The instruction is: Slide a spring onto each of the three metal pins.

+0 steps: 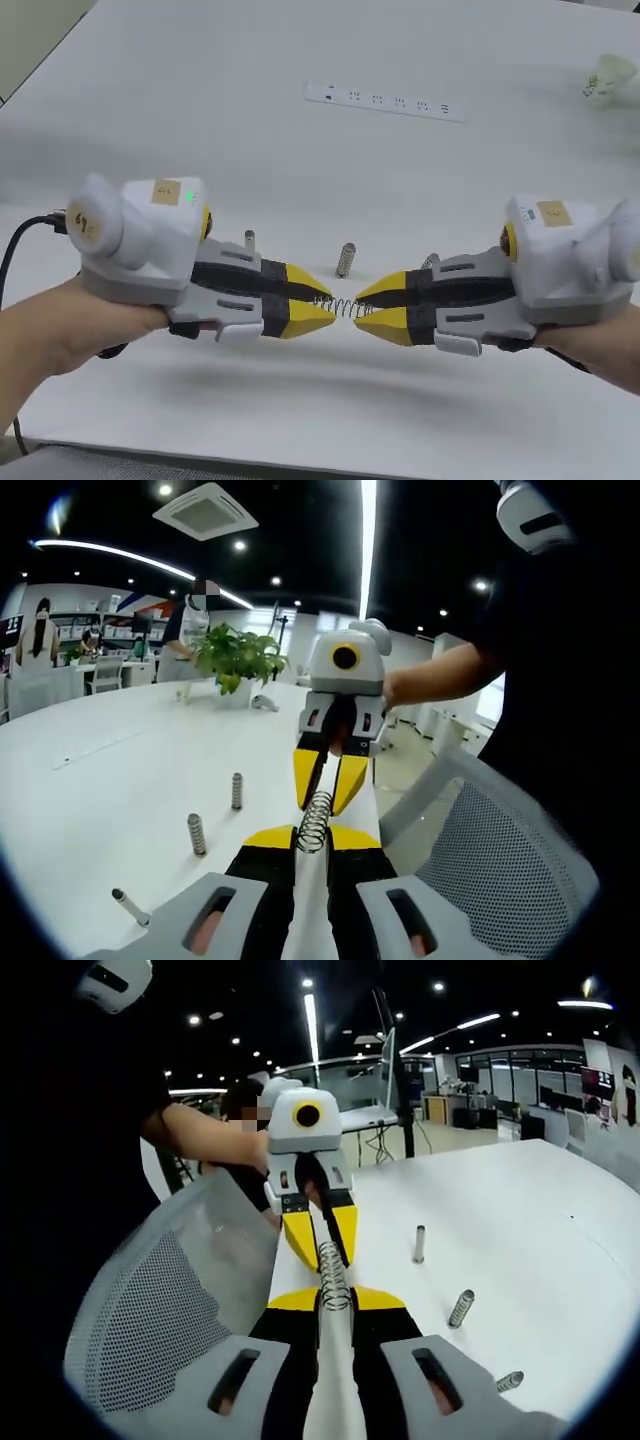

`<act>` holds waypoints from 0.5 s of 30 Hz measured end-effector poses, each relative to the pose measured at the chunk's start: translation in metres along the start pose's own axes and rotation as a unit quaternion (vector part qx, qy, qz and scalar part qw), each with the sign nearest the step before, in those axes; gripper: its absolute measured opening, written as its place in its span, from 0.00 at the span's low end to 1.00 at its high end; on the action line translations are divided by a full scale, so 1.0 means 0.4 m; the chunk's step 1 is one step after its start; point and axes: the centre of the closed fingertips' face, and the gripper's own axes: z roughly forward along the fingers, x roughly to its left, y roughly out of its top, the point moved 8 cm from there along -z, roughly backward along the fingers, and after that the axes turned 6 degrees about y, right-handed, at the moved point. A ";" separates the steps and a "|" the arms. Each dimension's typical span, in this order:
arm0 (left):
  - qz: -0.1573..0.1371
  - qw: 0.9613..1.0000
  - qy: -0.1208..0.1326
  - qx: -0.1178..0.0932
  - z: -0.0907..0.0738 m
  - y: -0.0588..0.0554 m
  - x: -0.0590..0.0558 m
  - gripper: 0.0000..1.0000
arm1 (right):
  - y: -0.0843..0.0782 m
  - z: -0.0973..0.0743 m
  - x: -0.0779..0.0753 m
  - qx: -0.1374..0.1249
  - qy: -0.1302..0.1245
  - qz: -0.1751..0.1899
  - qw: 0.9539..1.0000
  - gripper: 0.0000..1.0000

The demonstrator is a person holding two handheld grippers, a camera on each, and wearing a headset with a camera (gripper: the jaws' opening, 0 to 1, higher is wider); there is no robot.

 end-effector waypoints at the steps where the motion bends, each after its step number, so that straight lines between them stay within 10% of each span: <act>1: 0.000 1.000 0.001 -0.002 0.000 0.001 0.001 0.03 | -0.002 -0.001 0.000 0.003 -0.001 0.000 1.000 0.09; 15: 0.002 1.000 -0.002 0.005 0.006 -0.002 0.001 0.03 | 0.019 -0.010 0.009 0.008 -0.012 -0.021 1.000 0.08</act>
